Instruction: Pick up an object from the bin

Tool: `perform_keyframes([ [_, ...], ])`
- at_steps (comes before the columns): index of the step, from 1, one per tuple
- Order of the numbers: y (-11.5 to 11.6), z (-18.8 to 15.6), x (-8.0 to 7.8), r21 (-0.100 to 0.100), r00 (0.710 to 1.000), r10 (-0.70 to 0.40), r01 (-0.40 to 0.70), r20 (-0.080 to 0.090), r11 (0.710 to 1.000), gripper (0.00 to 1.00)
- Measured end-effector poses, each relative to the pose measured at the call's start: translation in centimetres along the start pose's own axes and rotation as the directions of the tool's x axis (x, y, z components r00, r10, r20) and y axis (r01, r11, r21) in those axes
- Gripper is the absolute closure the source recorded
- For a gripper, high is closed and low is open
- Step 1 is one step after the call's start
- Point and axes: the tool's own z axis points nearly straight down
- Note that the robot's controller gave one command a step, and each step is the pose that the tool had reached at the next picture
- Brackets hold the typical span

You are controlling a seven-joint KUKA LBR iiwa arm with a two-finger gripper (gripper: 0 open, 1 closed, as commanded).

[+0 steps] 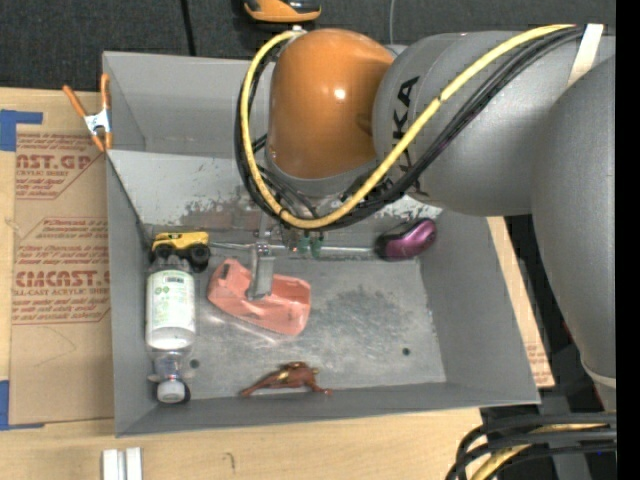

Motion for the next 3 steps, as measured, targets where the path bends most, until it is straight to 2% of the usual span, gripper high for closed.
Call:
perform_keyframes([
  [1, -3.4, 4.8, 0.1, 0.0, 0.999, -0.037, 0.037, 0.007, 0.999, 0.0],
  [2, -4.8, 8.0, 0.8, 0.005, 0.998, 0.066, -0.066, -0.005, 0.998, 0.0],
  [3, -3.6, 9.6, 0.6, 0.002, 1.0, -0.027, 0.027, 0.0, 1.0, 0.0],
])
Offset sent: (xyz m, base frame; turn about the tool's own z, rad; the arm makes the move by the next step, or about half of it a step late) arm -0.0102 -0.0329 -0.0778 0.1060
